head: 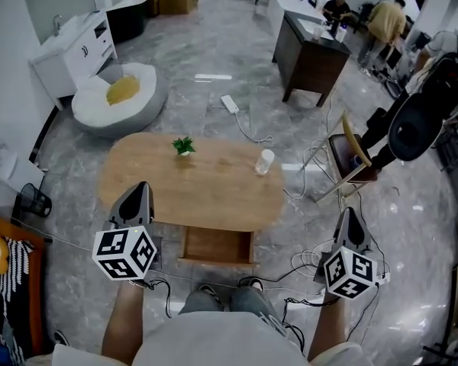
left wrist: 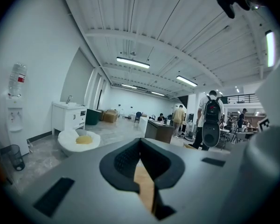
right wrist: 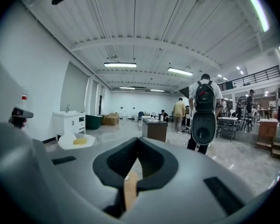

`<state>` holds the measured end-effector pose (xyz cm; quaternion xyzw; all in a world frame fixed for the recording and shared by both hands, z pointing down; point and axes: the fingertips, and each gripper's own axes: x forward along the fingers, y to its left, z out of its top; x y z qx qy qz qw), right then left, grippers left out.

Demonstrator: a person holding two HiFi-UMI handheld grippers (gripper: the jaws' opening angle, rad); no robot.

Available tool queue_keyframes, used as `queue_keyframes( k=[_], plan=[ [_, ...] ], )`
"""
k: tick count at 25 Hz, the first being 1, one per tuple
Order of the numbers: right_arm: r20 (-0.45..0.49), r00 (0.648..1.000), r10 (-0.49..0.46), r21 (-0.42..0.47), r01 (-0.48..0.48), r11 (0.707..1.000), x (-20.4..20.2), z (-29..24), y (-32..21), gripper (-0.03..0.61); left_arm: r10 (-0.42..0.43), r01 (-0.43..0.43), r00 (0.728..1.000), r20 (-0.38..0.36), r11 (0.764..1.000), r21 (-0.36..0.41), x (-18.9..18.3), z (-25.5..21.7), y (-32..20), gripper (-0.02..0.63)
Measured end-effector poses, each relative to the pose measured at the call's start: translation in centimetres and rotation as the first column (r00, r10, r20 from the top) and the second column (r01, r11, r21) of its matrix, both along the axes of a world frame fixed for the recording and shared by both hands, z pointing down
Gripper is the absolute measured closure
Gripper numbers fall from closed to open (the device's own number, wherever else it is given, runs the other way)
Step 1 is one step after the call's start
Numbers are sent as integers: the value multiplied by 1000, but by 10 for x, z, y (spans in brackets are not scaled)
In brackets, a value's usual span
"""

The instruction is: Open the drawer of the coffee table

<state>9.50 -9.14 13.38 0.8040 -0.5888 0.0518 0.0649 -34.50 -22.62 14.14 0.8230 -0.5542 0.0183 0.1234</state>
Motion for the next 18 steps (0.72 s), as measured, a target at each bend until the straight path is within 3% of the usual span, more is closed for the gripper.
queue_keyframes(
  k=[4, 18],
  plan=[
    [-52, 999, 14, -39, -16, 999, -6, 0, 0, 578, 8, -8, 1000, -8, 1000, -8, -3, 2, 2, 621],
    [-10, 999, 30, -29, -31, 999, 0, -3, 13, 578, 18, -18, 1000, 0, 1000, -9, 2, 5, 9, 621]
  ],
)
